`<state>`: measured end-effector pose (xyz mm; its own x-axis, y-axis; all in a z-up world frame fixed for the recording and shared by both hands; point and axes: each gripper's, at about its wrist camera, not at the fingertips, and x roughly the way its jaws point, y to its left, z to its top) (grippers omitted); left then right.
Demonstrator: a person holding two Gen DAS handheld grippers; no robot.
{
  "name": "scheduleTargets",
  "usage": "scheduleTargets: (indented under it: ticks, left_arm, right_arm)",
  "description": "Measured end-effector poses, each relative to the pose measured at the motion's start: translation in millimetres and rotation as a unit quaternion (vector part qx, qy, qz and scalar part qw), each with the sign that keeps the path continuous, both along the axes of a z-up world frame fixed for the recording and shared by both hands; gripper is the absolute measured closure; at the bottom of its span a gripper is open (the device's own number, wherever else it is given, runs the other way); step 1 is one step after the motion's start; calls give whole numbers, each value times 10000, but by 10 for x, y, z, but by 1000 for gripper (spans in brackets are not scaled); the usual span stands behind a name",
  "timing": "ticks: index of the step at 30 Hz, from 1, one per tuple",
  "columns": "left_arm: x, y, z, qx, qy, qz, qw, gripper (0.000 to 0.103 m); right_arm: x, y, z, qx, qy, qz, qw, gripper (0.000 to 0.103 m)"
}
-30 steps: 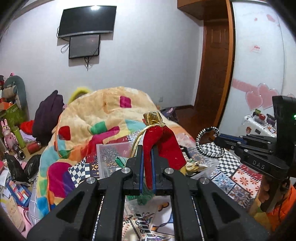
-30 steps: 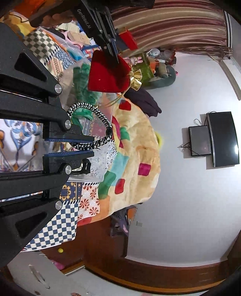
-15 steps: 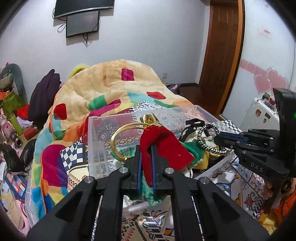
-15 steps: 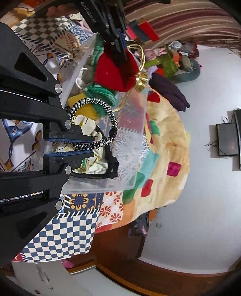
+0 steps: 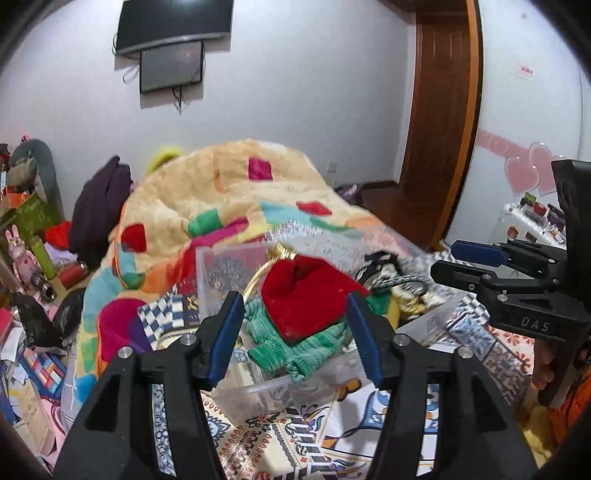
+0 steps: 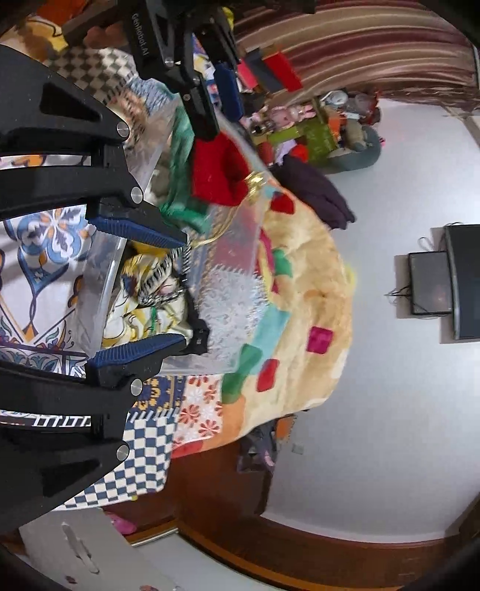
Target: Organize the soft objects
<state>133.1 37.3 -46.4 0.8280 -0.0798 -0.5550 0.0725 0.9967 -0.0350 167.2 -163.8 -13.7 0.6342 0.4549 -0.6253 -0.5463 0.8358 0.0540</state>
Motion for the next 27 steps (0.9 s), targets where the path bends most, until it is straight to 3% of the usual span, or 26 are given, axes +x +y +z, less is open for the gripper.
scheduleTargets:
  ticks: [3, 10, 14, 17, 20, 27]
  left_arm:
    - [-177, -29, 179, -5, -333, 17, 9994, 39]
    - [-595, -115, 580, -18, -1064, 25, 9943, 32]
    - [-820, -167, 742, -21, -1436, 66, 9896, 19]
    - [-942, -215, 804, -22, -1581, 51, 9874, 17]
    - [-1051, -216, 832, -145, -1725, 128, 9848, 2]
    - [-1118, -219, 817, -341, -1768, 171, 9835, 1]
  right_arm:
    - [-125, -39, 175, 181, -227, 19, 9996, 52]
    - [-421, -142, 550, 604, -715, 138, 9955, 51]
    - [-583, -192, 694, 800, -987, 158, 9918, 43]
    - [-693, -230, 761, 927, -1186, 125, 9885, 31]
    - [-774, -252, 793, 1002, -1328, 101, 9860, 21]
    - [-821, -251, 748, 1041, -1444, 46, 9840, 13]
